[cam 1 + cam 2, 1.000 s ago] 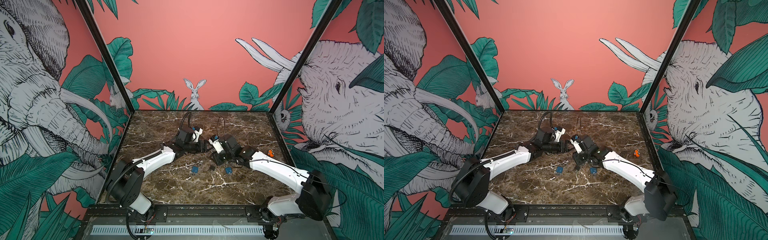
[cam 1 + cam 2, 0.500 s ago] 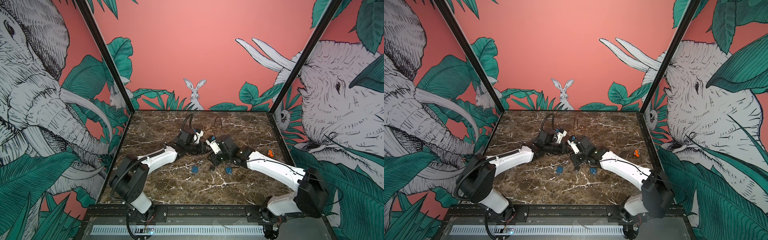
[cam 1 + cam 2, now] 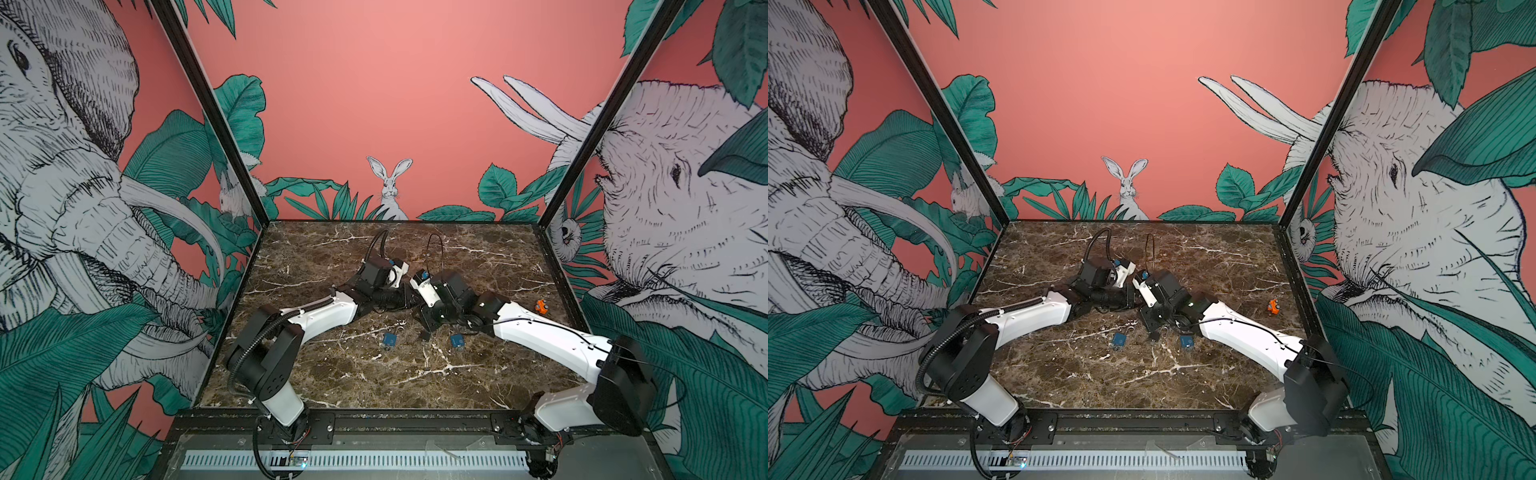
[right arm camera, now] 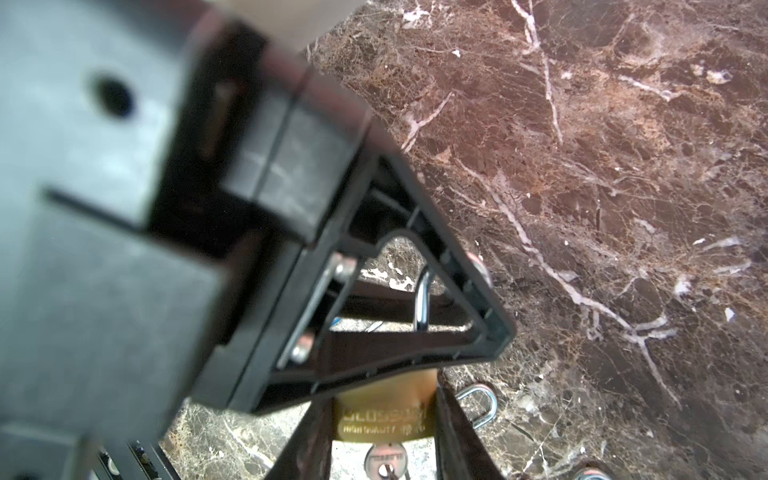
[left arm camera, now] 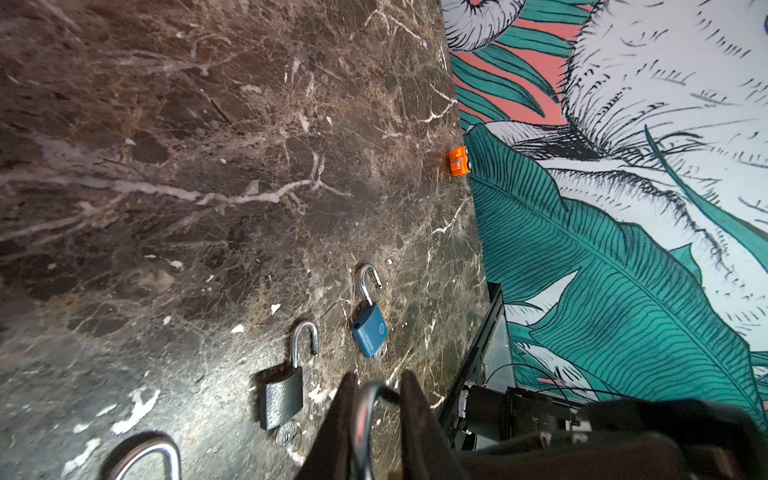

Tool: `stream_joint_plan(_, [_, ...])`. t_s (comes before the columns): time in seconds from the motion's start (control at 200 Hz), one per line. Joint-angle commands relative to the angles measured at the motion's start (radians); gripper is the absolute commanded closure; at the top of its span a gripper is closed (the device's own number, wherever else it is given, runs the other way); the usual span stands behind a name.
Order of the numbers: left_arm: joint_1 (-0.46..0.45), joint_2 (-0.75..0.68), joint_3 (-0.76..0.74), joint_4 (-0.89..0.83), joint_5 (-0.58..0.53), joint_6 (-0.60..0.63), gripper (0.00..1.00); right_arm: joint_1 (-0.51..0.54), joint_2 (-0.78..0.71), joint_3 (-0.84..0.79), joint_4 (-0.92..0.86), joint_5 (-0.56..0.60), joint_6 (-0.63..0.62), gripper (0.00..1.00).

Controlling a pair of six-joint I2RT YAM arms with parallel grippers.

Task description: Lock with the key

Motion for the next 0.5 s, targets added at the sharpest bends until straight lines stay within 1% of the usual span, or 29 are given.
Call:
stream_joint_plan(0.0, [-0.004, -0.008, -0.012, 0.018, 0.003, -0.008, 0.85, 0.006, -0.018, 0.017, 0.048, 0.017, -0.004, 0.63])
stream_joint_plan(0.12, [-0.003, -0.012, -0.017, 0.022, 0.003, -0.007, 0.90, 0.007, -0.019, 0.014, 0.060, 0.033, 0.001, 0.62])
stream_joint_plan(0.17, [-0.003, -0.010, -0.017, 0.029, 0.003, -0.013, 0.98, 0.007, -0.018, 0.012, 0.067, 0.043, 0.005, 0.61])
stream_joint_plan(0.19, [-0.004, -0.010, -0.019, 0.033, 0.003, -0.015, 1.00, 0.007, -0.018, 0.013, 0.071, 0.048, 0.008, 0.61])
stream_joint_plan(0.295, [-0.003, -0.009, -0.022, 0.063, 0.003, -0.033, 1.00, 0.005, -0.019, 0.016, 0.087, 0.074, 0.018, 0.58])
stream_joint_plan(0.41, [-0.002, -0.012, -0.022, 0.103, 0.003, -0.056, 1.00, -0.007, -0.035, 0.011, 0.106, 0.097, 0.038, 0.48])
stream_joint_plan(0.495, [0.008, -0.027, -0.015, 0.123, 0.003, -0.086, 1.00, -0.030, -0.072, -0.011, 0.134, 0.101, 0.062, 0.42])
